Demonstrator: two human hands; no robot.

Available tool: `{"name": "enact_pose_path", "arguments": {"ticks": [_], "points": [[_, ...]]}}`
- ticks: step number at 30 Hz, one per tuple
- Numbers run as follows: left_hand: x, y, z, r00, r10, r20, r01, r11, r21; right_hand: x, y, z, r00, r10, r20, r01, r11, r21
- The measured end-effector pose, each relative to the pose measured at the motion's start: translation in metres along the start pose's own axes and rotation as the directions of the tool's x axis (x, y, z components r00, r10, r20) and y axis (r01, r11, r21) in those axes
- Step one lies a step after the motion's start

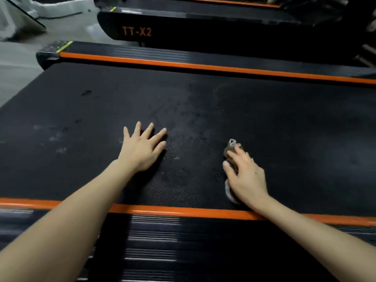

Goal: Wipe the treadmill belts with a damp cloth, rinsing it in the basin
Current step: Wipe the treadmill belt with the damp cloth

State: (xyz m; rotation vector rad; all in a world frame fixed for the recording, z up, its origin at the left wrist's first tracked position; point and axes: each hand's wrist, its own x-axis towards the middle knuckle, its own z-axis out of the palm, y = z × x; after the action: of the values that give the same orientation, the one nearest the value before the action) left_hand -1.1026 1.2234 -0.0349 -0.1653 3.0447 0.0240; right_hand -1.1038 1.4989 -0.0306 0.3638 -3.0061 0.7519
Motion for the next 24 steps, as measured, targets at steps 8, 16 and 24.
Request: {"name": "enact_pose_path", "arguments": {"ticks": [8,16,24], "points": [[0.034,-0.036,0.012,0.999,0.017,-0.05,-0.021,0.996,-0.082,0.002,-0.051,0.037,0.986,-0.164,0.041,0.165,0.985,-0.041],[0.033,-0.038,0.025,0.991,0.057,-0.119,-0.072,0.989,-0.126,0.063,-0.053,0.051,0.968,0.108,-0.225,-0.118,0.993,-0.029],[0.03,-0.038,0.025,0.987,0.069,-0.144,-0.092,0.982,-0.163,0.053,-0.073,0.052,0.94,0.293,-0.173,-0.317,0.938,-0.137]]}}
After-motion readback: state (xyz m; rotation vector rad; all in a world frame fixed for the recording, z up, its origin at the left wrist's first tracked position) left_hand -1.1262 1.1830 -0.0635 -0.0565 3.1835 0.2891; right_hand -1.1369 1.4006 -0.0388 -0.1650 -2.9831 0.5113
